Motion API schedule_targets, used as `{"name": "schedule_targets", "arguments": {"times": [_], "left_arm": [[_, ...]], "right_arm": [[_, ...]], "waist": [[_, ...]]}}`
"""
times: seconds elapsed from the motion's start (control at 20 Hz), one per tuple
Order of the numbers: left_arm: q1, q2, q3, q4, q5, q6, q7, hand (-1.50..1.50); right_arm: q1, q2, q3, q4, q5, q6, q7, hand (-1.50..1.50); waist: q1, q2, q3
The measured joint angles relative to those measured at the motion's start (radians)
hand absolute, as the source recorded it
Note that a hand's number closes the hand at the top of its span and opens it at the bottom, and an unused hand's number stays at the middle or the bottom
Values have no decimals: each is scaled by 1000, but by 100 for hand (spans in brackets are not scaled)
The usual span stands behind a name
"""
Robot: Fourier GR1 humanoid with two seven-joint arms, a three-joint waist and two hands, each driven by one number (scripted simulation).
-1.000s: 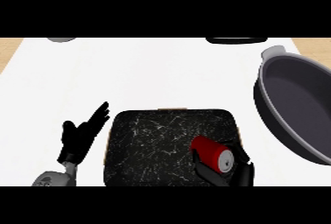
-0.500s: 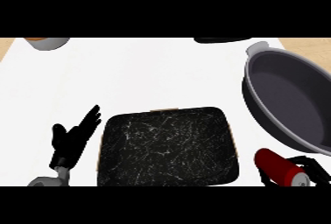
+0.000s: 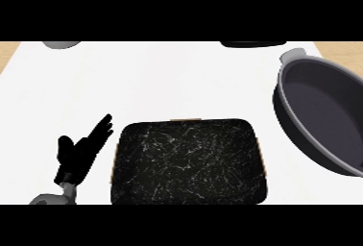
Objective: Pick the can from the tray and place it in the pot
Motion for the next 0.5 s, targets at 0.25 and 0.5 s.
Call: {"name": "schedule_targets", "arguments": {"times": [0.25,0.5], "left_arm": [[-24,-12,-14,-22,-14,-11,29,0],[-29,-31,-26,-16,-33,-15,19,0]], "right_arm": [[102,-61,-162,-26,-32,74,16,150],[110,-174,-241,-120,3,49,209,150]], "waist": [[32,7,-2],[51,12,-4]]}}
